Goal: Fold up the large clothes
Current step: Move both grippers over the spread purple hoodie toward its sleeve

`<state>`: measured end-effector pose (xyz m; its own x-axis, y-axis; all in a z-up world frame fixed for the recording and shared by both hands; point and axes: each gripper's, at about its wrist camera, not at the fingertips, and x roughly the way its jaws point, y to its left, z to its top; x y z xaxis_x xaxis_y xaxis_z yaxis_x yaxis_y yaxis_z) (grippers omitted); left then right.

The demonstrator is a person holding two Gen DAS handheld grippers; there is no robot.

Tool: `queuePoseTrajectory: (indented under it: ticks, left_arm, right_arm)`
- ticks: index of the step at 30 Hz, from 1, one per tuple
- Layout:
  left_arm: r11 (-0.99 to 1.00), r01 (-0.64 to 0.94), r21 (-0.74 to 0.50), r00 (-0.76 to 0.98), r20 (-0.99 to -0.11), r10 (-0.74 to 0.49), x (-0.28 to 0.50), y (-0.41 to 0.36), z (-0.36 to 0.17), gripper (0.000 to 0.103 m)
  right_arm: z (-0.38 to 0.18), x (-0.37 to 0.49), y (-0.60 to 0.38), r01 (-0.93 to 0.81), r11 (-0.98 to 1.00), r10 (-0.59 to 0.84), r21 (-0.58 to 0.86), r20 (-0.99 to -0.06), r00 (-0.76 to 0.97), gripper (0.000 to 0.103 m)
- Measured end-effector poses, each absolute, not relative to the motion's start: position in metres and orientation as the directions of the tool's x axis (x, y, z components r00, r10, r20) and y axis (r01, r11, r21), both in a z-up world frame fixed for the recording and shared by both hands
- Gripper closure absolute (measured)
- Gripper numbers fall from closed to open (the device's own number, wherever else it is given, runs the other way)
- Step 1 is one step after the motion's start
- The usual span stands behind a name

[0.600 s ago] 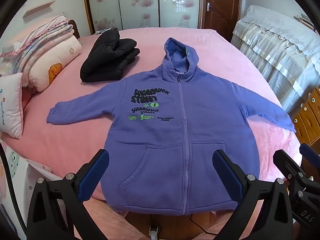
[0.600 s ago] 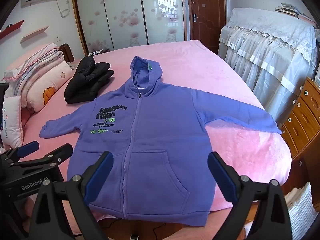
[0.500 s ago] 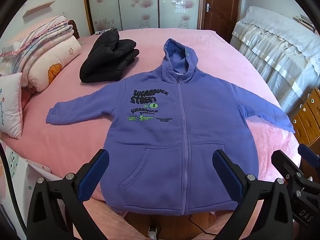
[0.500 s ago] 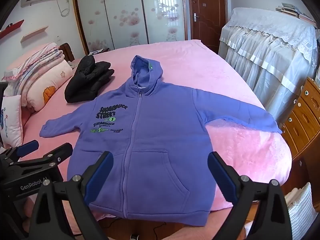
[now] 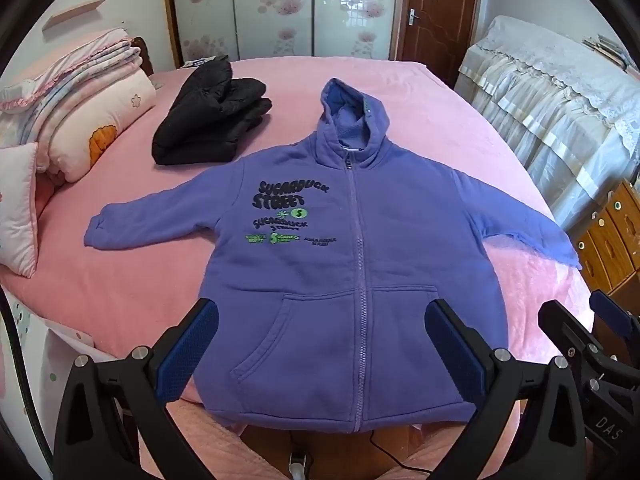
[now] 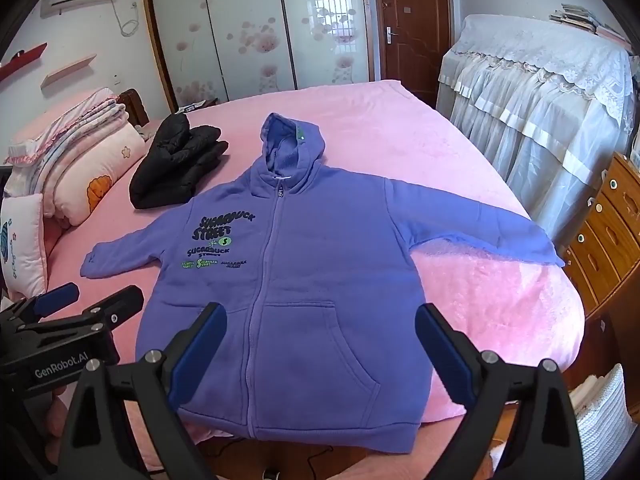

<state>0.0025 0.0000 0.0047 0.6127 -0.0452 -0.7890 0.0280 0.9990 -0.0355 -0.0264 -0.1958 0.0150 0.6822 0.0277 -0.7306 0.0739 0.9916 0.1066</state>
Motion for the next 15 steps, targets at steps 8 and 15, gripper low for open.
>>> queuePoseTrajectory:
  ticks: [8, 15]
  left_arm:
    - [0.997, 0.066, -0.042, 0.619, -0.782, -0.074, 0.008, -0.014, 0.011, 0.000]
    - [0.999, 0.047, 0.008, 0.646, -0.763, -0.025, 0.018, -0.015, 0.021, 0.000]
  right_arm:
    - [0.026, -0.025, -0.214, 0.105, 0.989, 0.001, 0.106, -0.706, 0.708, 0.007]
    - [0.036, -0.017, -0.224, 0.127, 0.989, -0.042, 0.073, -0.688, 0.725, 0.007]
